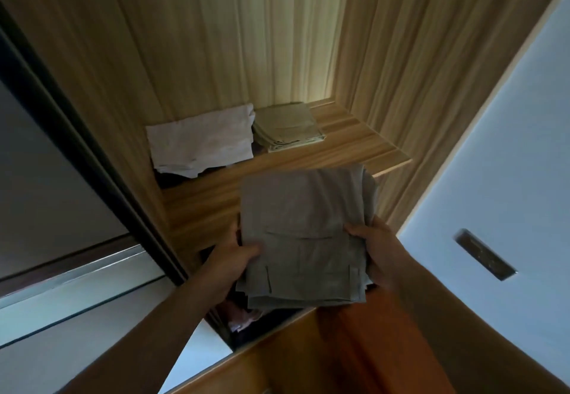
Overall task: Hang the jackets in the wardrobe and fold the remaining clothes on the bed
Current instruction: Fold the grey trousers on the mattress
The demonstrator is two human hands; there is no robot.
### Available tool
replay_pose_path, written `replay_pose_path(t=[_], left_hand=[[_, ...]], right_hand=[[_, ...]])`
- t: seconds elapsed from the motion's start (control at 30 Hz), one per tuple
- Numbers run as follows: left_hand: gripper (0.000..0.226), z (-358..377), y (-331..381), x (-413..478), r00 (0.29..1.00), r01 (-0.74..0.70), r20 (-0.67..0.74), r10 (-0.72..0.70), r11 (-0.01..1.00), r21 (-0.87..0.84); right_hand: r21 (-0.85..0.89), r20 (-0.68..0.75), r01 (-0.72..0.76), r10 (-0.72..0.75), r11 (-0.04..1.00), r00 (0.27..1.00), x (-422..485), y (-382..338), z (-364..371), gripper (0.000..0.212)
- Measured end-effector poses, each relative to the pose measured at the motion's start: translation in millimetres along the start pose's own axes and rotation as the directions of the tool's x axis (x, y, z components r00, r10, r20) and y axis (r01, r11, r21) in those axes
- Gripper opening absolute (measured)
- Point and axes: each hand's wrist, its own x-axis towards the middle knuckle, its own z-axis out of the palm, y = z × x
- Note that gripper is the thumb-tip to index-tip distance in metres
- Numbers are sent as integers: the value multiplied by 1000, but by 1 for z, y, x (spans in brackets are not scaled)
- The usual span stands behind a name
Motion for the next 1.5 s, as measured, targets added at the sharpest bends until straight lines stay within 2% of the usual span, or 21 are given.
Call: replay_pose_path(t=[0.13, 0.33, 0.43, 0.53, 0.63, 0.73, 0.8, 0.9, 0.97, 1.03, 1.1, 1.17, 1.23, 1.3, 1.37, 1.4, 1.43, 1.5], left_hand=[[74, -3, 12, 41, 994, -19, -104, 22, 999, 36], [66, -3, 22, 88, 969, -18, -247, 22, 1000, 16], [66, -5, 25, 111, 947, -34, -317, 40, 999, 26], [64, -5, 31, 135, 917, -36, -394, 59, 997, 66], [58, -4, 42, 161, 882, -49, -464, 80, 996, 78], [51, -1, 58, 189, 885, -73, -459, 83, 997, 40], [58, 6, 75, 210, 900, -84, -430, 65, 996, -24], [74, 16, 108, 250, 909, -96, -413, 57, 992, -75], [80, 19, 135, 285, 915, -131, -392, 92, 989, -73], [84, 17, 162, 325, 915, -168, -381, 132, 984, -62], [91, 14, 181, 364, 920, -134, -383, 80, 984, -116], [92, 13, 183, 392, 946, -19, -324, -27, 990, -139], [82, 19, 168, 403, 975, 64, -215, -63, 998, -2], [63, 24, 149, 413, 983, 56, -182, -22, 981, 187], [28, 25, 147, 425, 918, 46, -383, 103, 931, 361], [26, 22, 148, 434, 850, 35, -487, 198, 903, 429], [30, 21, 150, 444, 799, 3, -528, 286, 877, 480], [35, 23, 157, 468, 792, -41, -444, 420, 761, 647]], right_hand=[[-52, 69, -19, 22, 998, 997, 47, -11, 11, 40], [-159, 113, 9, 9, 987, 994, 115, -25, 30, 53], [-200, 144, 20, 9, 980, 990, 147, -33, 39, 58], [-272, 128, 2, 35, 962, 991, 184, -43, 48, 53], [-314, 156, -8, 60, 950, 986, 221, -57, 55, 62], [-353, 167, 9, 54, 936, 984, 257, -73, 59, 50], [-340, 156, 36, 19, 940, 988, 286, -90, 60, 46], [-286, 152, 95, -53, 954, 987, 337, -126, 59, 60], [-281, 166, 139, -94, 950, 982, 374, -152, 62, 60], [-309, 186, 199, -146, 930, 972, 414, -178, 67, 56], [-373, 202, 220, -153, 901, 967, 448, -200, 72, 70], [-478, 234, 234, -134, 846, 963, 473, -207, 71, 84], [-613, 326, 295, -105, 733, 940, 489, -189, 63, 64], [-745, 305, 250, -16, 619, 952, 501, -163, 54, 44], [-847, 290, 281, -50, 451, 956, 516, -144, 46, 43], [-886, 293, 314, -114, 341, 949, 524, -141, 46, 45], [-907, 303, 342, -181, 246, 936, 530, -141, 49, 47], [-901, 384, 423, -284, 91, 879, 547, -141, 61, 51]])
